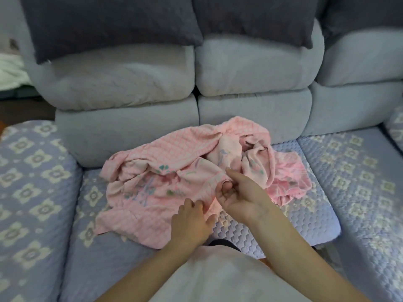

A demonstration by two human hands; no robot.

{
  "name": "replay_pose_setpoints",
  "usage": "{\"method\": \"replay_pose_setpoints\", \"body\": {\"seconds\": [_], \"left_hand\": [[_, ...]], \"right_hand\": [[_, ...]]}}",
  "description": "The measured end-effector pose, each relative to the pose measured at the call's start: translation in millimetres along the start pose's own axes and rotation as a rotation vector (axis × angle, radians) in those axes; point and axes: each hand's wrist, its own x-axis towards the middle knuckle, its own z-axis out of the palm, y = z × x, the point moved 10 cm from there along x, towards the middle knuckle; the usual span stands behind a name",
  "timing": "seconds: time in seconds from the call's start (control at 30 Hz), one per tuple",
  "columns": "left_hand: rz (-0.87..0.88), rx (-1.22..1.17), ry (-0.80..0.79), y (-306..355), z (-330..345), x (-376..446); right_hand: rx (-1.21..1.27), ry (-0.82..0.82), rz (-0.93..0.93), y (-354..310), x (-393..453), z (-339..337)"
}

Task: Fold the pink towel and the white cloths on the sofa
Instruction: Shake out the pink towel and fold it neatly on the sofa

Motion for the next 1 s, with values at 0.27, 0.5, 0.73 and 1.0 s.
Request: {"method": "replay_pose_setpoints", "body": {"seconds": [0.27,0.5,0.73,1.0], "left_hand": [[0.046,-0.612,0.062,-28.7,-34.9,-22.9],[0.250,-0.731,0.047,1.4,-103.2,-48.0],[0.283,-0.712,-0.066,30.7,-110.6,-46.0],[0.128,-0.263,-0.001,-15.9,-89.7,-55.9]], "right_hand": [[0.079,0.036,-0.062,-43.0,17.8,-18.2],[-0.179,0.159,-0.328,-84.2,29.2,-84.5],[-1.528,-0.238,-0.793,12.6,-8.8,-14.7],[-1.743,-0.039,-1.132,-14.4,-8.1,-5.2]]}}
